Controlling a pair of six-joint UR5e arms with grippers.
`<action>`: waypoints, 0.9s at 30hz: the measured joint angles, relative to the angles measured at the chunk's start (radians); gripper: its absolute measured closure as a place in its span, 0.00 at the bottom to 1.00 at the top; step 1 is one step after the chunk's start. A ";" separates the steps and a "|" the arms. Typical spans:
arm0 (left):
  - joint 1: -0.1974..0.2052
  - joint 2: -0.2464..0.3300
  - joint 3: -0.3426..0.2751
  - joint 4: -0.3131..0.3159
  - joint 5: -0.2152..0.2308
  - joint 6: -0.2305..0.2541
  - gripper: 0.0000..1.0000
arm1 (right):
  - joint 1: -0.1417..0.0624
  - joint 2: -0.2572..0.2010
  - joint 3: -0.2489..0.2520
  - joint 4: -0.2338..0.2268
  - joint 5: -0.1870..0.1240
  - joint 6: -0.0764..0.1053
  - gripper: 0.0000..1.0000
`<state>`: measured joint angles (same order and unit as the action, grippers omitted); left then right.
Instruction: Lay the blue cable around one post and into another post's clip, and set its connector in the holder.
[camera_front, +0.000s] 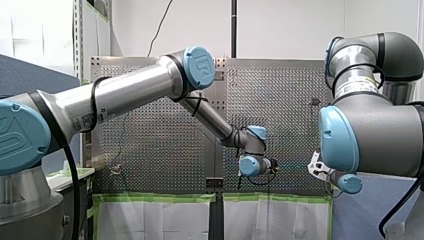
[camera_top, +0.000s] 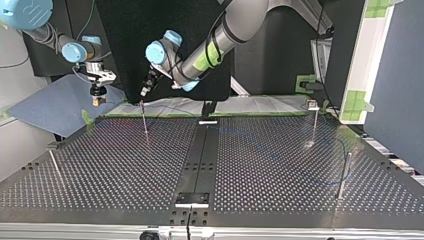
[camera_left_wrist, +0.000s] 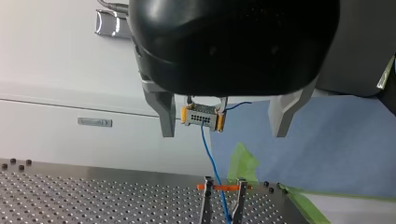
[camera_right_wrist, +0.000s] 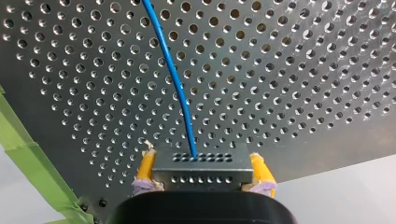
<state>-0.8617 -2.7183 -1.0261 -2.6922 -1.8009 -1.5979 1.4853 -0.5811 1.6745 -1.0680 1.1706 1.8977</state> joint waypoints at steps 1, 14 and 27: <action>0.000 0.000 0.000 -0.004 -0.004 -0.003 0.00 | 0.000 0.000 0.000 0.000 0.000 0.000 1.00; 0.006 0.000 0.000 -0.042 -0.079 -0.047 0.00 | 0.000 0.001 0.000 -0.001 0.000 -0.001 1.00; 0.009 0.000 -0.001 -0.043 -0.077 -0.052 0.00 | 0.002 0.002 0.000 -0.003 0.000 -0.003 1.00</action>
<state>-0.8530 -2.7186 -1.0268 -2.7352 -1.8783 -1.6496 1.4870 -0.5793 1.6746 -1.0707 1.1706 1.8949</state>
